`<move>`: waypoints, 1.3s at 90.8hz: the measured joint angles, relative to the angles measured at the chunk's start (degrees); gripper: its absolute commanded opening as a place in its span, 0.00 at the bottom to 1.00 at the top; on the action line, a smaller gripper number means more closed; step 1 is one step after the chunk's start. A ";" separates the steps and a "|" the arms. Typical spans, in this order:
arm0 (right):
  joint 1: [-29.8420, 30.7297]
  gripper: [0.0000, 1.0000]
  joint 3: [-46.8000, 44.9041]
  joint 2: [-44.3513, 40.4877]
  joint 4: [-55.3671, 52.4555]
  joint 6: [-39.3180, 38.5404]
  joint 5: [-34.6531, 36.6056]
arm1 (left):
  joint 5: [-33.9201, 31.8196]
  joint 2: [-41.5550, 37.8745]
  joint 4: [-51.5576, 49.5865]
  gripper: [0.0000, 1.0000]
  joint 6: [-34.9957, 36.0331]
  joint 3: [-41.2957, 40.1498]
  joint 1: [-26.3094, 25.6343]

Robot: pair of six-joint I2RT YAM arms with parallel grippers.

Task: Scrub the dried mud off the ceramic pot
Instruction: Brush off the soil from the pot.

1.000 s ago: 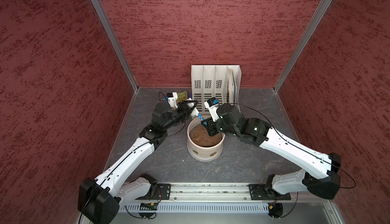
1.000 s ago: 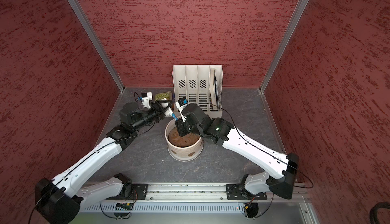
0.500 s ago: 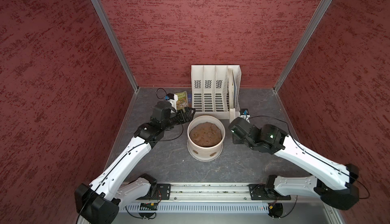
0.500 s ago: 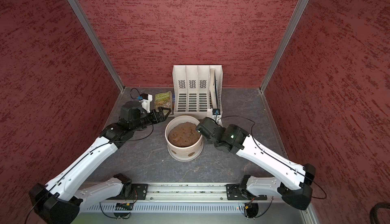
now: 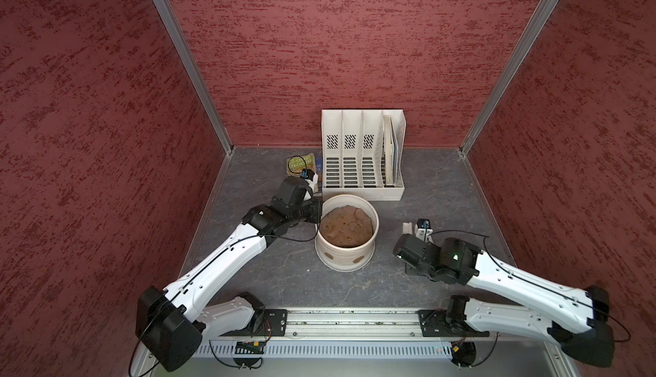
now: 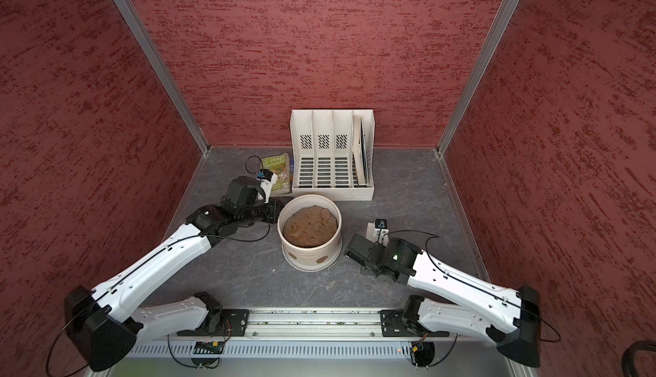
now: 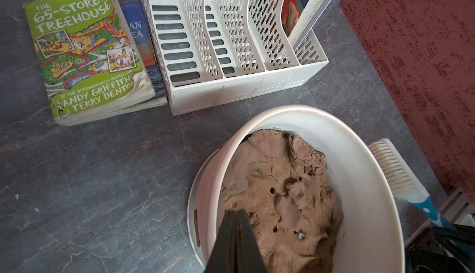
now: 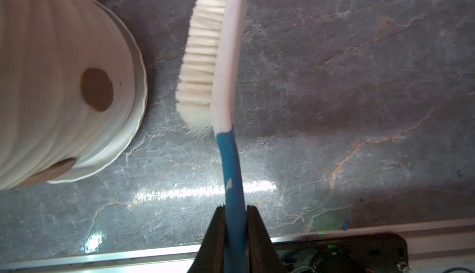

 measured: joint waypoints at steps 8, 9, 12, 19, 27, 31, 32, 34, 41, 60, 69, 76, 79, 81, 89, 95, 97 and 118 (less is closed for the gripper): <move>2.29 0.00 0.20 -1.53 -0.39 1.60 0.11 | 0.04 1.68 0.48 0.60 -1.11 0.35 0.92; 2.58 0.00 0.28 -1.55 -0.52 1.75 0.11 | 0.02 1.90 0.55 0.63 -0.92 0.37 0.98; 3.54 0.00 0.59 -1.49 -0.96 2.23 0.24 | 0.07 2.45 0.81 0.69 -1.16 0.37 1.25; 6.73 0.00 2.54 -0.22 -2.51 3.63 0.92 | 0.15 3.58 1.42 0.72 -2.56 0.39 1.42; 10.82 0.00 5.38 2.01 -4.20 6.25 2.03 | -0.22 4.57 1.75 0.72 -3.91 0.42 1.46; 12.70 0.00 6.47 3.10 -4.92 7.61 2.67 | -0.37 4.83 1.81 0.71 -4.61 0.42 1.53; 13.27 0.00 6.82 3.48 -5.11 8.04 2.91 | -0.37 4.85 1.88 0.71 -4.70 0.42 1.55; 14.21 0.00 7.28 4.04 -5.42 8.76 3.13 | -0.35 4.96 2.08 0.70 -5.11 0.42 1.68; 17.05 0.00 8.50 6.03 -6.21 10.97 4.11 | -0.33 5.05 2.69 0.65 -6.16 0.39 2.12; 19.87 0.00 8.87 8.13 -6.40 14.23 4.85 | 0.11 6.03 3.58 0.61 -8.50 0.39 2.36; 20.20 0.00 8.87 8.15 -6.36 14.88 4.98 | 0.44 6.38 3.61 0.60 -8.92 0.39 2.29; 20.39 0.00 8.87 8.22 -5.99 15.08 5.07 | 0.42 6.51 3.65 0.60 -8.96 0.33 1.97; 20.48 0.00 8.87 8.31 -5.81 15.08 5.14 | 0.33 6.54 3.69 0.59 -8.98 0.24 1.68; 20.50 0.00 8.94 8.44 -5.75 15.08 5.14 | 0.26 6.56 3.76 0.59 -9.01 0.15 1.53; 20.52 0.00 9.40 9.29 -5.51 15.08 5.27 | -0.17 6.67 3.85 0.58 -9.25 -0.17 0.70; 20.55 0.00 10.01 9.97 -5.35 15.08 5.33 | -0.63 6.88 3.82 0.56 -9.42 -0.31 0.09; 20.55 0.00 10.12 10.14 -5.18 15.08 5.38 | -0.79 6.97 3.82 0.56 -9.55 -0.31 -0.09; 20.59 0.00 10.64 11.52 -4.02 15.32 5.42 | -2.47 7.19 3.91 0.54 -10.27 -1.20 -0.94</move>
